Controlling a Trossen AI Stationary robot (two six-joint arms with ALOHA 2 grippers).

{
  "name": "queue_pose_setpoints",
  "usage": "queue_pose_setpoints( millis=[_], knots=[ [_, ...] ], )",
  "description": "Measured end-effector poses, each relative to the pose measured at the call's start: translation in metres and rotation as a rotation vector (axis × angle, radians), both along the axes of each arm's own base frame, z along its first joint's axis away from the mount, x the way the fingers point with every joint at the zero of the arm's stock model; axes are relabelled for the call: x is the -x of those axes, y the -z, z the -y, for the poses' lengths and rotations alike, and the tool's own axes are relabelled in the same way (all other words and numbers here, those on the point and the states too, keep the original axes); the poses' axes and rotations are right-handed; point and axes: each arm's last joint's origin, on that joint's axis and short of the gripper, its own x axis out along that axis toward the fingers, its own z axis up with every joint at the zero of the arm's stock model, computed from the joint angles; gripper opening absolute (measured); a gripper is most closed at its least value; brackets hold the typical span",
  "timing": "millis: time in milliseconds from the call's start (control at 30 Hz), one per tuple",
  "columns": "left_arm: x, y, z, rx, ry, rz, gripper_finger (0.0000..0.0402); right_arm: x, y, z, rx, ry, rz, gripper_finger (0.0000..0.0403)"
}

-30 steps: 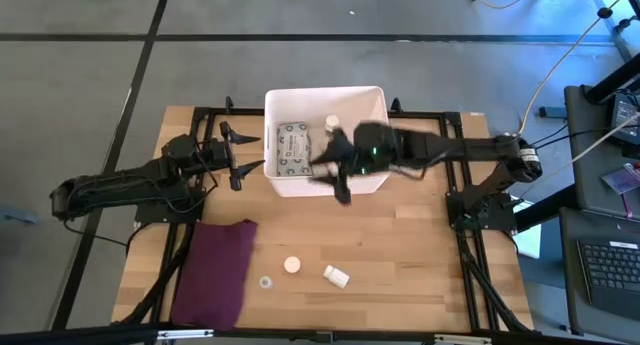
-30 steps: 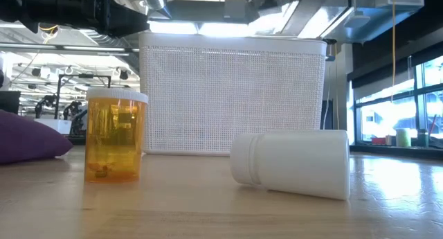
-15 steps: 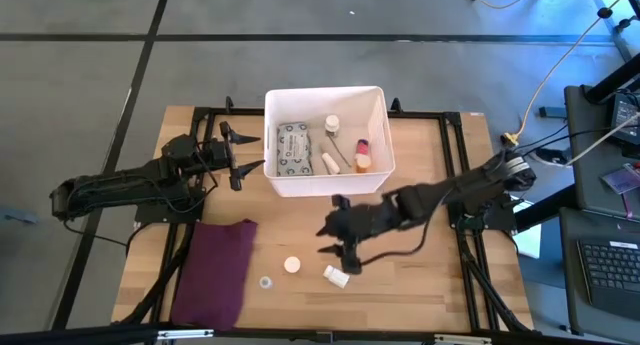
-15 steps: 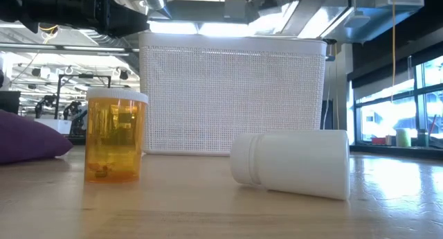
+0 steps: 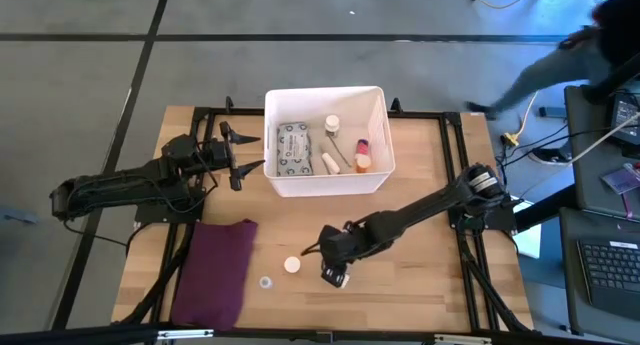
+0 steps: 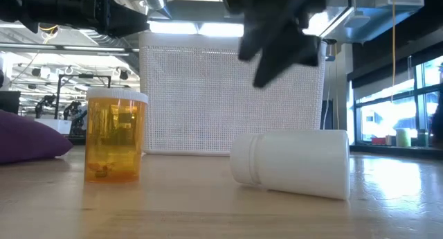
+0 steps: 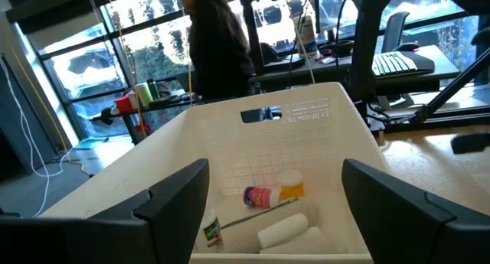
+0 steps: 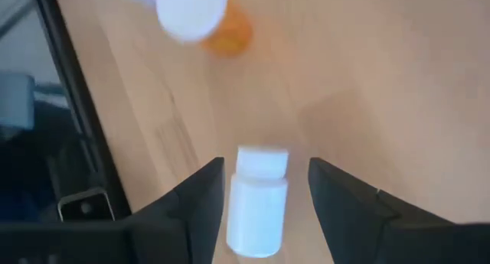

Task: Pick & place medical supplies in basket/bin
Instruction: Put the white pill bottle into the white bin

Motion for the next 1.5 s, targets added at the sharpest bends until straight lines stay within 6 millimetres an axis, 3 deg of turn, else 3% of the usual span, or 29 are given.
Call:
queue_pose_setpoints(
  millis=[233, 567, 900, 1033, 1333, 1500],
  knots=[
    [0.000, 0.000, 0.000, 0.000, 0.000, 0.000, 0.0290, -0.005, 0.023, -0.003, 0.011, 0.018, -0.057, 0.0191],
    [0.000, 0.000, 0.000, 0.000, 0.000, 0.000, 0.0290, -0.009, 0.023, 0.005, 0.034, 0.018, -0.047, 0.0199],
    [0.000, 0.000, 0.000, 0.000, 0.000, 0.000, 0.0290, -0.012, 0.022, 0.004, 0.042, -0.033, -0.002, 0.0319],
    [0.000, 0.000, 0.000, 0.000, 0.000, 0.000, 0.0290, -0.012, 0.021, 0.000, 0.026, -0.020, 0.015, 0.0341],
    [0.000, 0.000, 0.000, 0.000, 0.000, 0.000, 0.0290, -0.008, 0.021, -0.011, 0.136, -0.033, 0.054, 0.0331],
    [0.000, 0.000, 0.000, 0.000, 0.000, 0.000, 0.0290, -0.009, 0.033, -0.020, 0.216, -0.092, 0.076, 0.0326]
  ],
)
